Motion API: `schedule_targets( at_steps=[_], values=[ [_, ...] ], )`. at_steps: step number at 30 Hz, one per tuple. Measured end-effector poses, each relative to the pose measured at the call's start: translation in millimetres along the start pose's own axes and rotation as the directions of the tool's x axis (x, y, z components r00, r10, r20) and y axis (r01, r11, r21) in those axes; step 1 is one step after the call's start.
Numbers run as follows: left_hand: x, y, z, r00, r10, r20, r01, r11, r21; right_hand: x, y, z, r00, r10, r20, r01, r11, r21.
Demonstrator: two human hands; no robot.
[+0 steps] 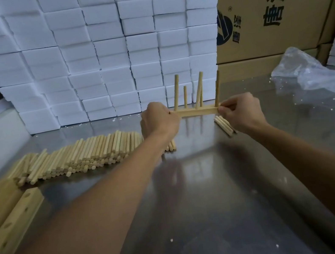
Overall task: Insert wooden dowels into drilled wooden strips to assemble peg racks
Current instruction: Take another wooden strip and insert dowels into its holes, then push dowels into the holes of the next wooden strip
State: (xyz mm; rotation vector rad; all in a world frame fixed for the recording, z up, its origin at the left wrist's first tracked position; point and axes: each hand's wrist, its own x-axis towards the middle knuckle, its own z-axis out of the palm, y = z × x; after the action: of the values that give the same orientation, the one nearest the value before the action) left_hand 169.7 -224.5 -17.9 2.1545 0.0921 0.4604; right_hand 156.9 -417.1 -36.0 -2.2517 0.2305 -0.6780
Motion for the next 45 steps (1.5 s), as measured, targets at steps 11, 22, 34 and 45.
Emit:
schedule_targets(
  at_steps=[11, 22, 34, 45],
  values=[
    [60.5, 9.9, 75.6, 0.987, -0.049, 0.151, 0.004, 0.959, 0.284, 80.5, 47.6, 15.6, 0.995, 0.054, 0.084, -0.042, 0.99, -0.137],
    [79.8, -7.6, 111.1, 0.985, 0.014, 0.17, -0.069, 0.944, 0.324, 108.7, 64.6, 27.8, 0.985, 0.131, 0.112, -0.107, 0.973, -0.203],
    [82.9, -13.9, 105.1, 0.971, 0.019, 0.238, -0.112, 0.916, 0.385, 110.6, 67.4, 38.2, 0.985, 0.141, 0.097, -0.118, 0.971, -0.208],
    [61.9, -14.1, 58.3, 0.974, 0.08, 0.213, -0.17, 0.88, 0.444, 80.6, 51.2, 25.3, 0.996, 0.088, 0.013, -0.084, 0.984, -0.158]
  ],
)
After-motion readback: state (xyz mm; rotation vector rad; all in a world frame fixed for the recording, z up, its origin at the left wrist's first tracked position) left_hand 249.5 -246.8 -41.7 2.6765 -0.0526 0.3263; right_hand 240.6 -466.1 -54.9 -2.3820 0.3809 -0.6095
